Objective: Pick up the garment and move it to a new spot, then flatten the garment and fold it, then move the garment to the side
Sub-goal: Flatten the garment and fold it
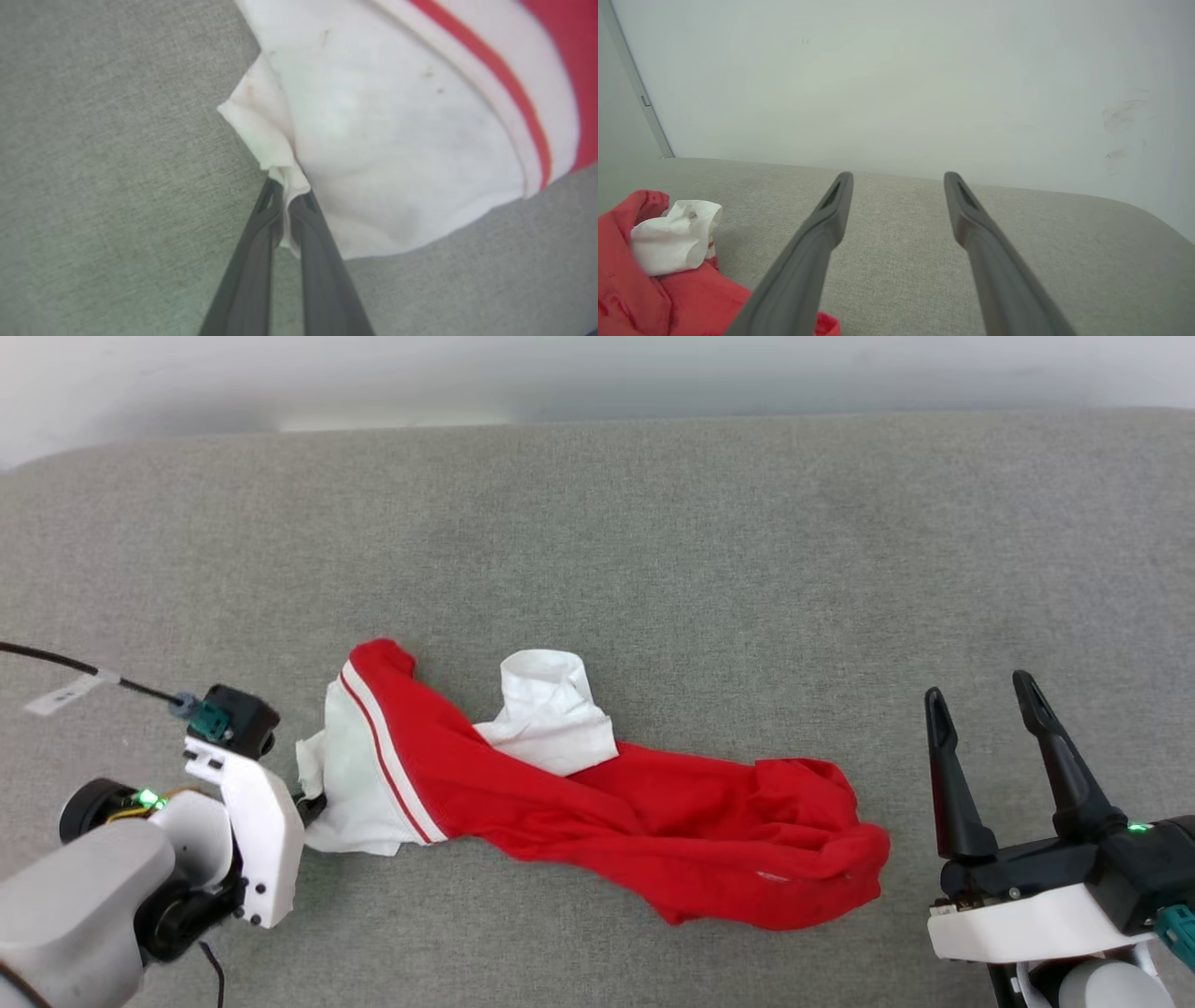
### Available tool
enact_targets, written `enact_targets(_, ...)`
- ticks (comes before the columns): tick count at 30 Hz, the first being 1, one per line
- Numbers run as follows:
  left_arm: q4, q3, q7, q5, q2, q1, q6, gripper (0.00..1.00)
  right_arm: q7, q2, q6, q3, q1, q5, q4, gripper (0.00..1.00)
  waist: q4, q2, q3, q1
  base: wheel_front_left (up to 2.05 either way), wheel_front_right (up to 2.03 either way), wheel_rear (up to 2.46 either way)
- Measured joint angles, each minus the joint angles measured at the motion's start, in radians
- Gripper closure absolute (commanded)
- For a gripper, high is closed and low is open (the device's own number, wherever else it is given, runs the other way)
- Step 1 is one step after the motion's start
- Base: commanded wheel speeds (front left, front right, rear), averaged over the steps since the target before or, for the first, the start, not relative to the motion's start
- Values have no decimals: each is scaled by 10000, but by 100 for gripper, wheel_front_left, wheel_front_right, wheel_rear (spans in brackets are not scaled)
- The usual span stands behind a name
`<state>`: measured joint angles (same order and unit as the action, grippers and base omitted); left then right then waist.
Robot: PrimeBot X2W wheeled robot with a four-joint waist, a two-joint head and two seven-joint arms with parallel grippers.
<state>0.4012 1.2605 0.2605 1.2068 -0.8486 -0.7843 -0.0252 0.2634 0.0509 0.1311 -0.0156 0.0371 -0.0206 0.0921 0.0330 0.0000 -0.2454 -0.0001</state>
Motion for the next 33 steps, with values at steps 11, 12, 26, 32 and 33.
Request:
enact_targets(11, -614, -867, -3586, -838, -31, 525, 1714, 0, 0, 2, -2, 17, 461, 629, 215, 0, 60, 0, 865, 0, 0, 0, 0)
enact_targets(12, -775, -961, -3969, -966, -42, 617, 1973, 0, 0, 2, 0, -15, 646, 748, 272, 0, 84, 0, 929, 0, 0, 0, 0)
enact_targets(26, -4013, -5116, -5235, -4080, 961, 3756, 5563, 0, 2, 1549, 0, -2757, 4519, 1024, -1377, 0, 595, 0, 1103, 1, 0, 0, 0)
enact_targets(32, -4947, -7116, -5235, -5902, 2021, 5625, 5975, 0, -1586, 2514, 0, -5687, 6572, -731, -3233, 0, 769, 0, 979, 1, 0, 0, 0)
enact_targets(33, -5041, -7402, -5235, -6138, 2228, 5892, 5969, 0, -2088, 2671, 0, -6391, 6955, -1156, -3430, 0, 799, 0, 939, 1, 0, 0, 0)
